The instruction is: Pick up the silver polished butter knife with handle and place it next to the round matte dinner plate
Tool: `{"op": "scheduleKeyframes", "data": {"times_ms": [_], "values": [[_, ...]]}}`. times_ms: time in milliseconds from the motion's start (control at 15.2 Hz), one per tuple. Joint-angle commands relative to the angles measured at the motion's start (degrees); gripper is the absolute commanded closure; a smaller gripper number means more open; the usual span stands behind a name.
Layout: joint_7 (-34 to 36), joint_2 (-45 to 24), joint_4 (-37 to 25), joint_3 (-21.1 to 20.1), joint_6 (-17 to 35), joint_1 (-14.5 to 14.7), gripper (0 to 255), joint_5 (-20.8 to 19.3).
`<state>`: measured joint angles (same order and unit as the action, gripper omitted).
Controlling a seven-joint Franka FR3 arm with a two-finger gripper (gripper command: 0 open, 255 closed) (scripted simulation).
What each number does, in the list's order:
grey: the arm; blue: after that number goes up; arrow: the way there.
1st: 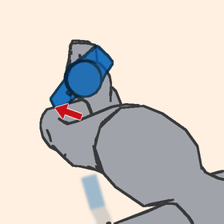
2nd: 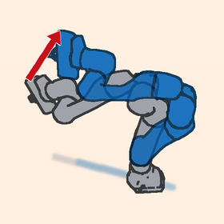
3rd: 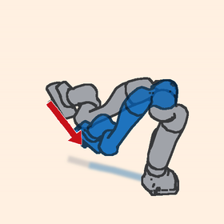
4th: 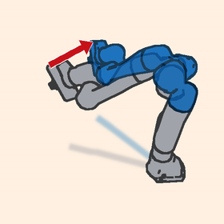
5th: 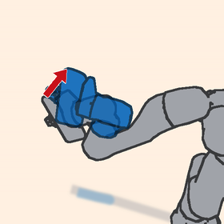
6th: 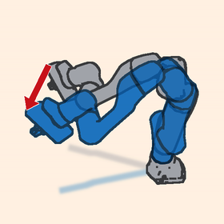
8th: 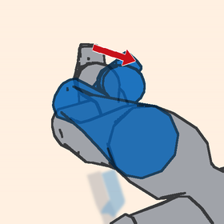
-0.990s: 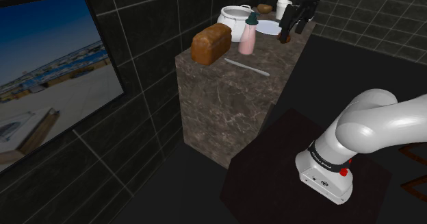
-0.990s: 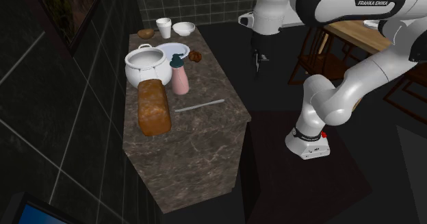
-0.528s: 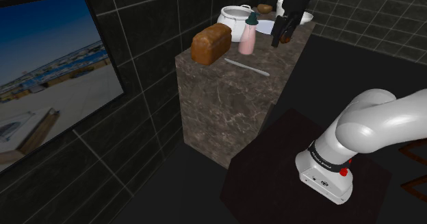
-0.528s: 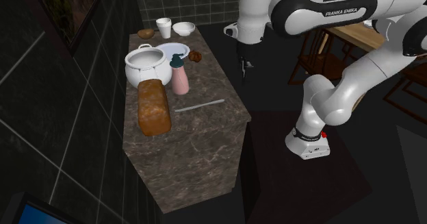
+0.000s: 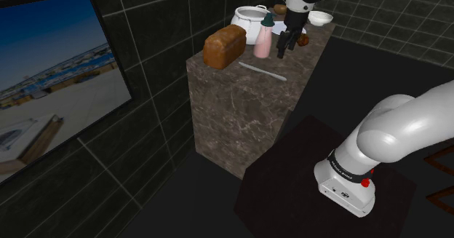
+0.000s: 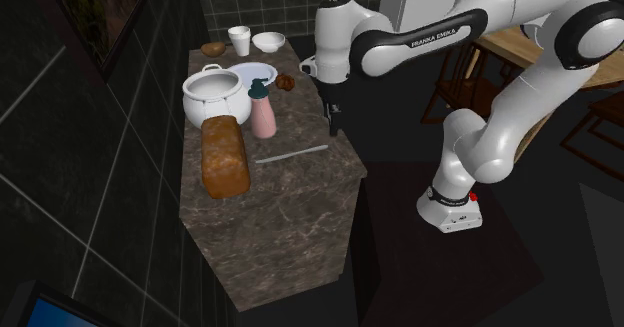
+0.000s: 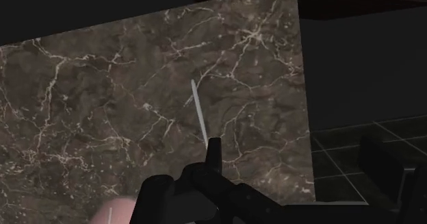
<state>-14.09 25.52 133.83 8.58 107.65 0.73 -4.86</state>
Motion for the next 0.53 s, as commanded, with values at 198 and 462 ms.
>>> {"op": "scheduleKeyframes", "data": {"times_ms": [198,462], "values": [[-6.4,-10.1,-2.7,3.0,6.8,0.2,0,0.3],[-11.6,-18.8,-6.2,4.8,11.3,0.2,0,1.7]]}}
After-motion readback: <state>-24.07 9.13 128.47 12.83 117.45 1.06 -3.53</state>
